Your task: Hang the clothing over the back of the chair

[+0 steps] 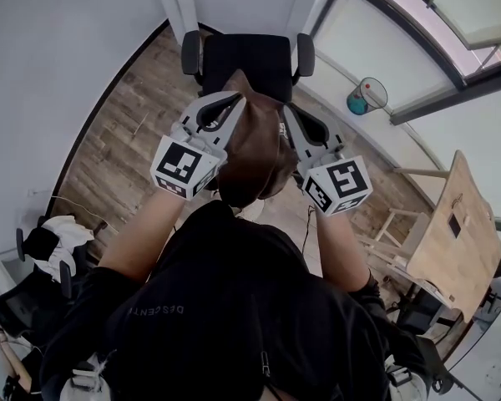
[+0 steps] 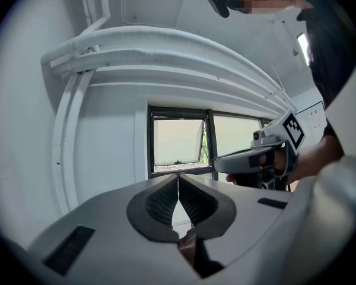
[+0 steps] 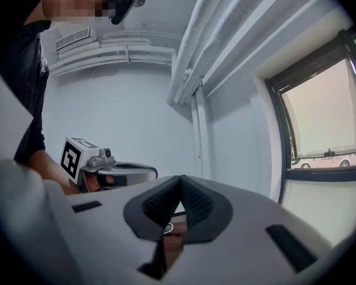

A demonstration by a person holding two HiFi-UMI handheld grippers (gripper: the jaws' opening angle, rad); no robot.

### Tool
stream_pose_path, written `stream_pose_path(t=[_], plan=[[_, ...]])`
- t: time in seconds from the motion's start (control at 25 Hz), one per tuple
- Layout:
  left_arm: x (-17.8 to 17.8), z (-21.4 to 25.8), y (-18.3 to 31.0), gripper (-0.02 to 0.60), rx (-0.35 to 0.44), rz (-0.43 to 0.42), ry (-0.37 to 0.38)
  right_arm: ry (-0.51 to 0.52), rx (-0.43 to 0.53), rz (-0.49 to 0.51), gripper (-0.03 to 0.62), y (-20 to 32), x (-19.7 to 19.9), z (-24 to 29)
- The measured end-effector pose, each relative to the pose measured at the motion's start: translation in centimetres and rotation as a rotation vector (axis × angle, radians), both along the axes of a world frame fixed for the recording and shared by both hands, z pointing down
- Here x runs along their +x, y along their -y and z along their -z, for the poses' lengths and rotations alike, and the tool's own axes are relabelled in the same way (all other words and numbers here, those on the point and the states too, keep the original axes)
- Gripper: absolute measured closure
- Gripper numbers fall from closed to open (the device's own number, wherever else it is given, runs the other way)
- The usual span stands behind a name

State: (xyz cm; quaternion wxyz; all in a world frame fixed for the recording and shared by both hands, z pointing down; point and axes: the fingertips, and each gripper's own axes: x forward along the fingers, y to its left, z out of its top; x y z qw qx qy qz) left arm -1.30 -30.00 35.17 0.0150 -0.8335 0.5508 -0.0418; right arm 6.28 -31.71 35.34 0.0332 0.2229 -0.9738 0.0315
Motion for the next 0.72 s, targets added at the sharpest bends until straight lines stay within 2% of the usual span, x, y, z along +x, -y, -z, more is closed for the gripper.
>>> stream_pose_path(t=[0.36,0.72], plan=[[0.3,0.3,-3.5,0.565,0.013,-0.02,0.002,-0.01,0.018,-0.005,0.588,-3.6,0.0,-0.1],[0.4,0.8,-7.4,0.563,0.027,-0.086,0.01,-0.016,0.033,-0.092,0.588,-7.8,-0.1,0.4]])
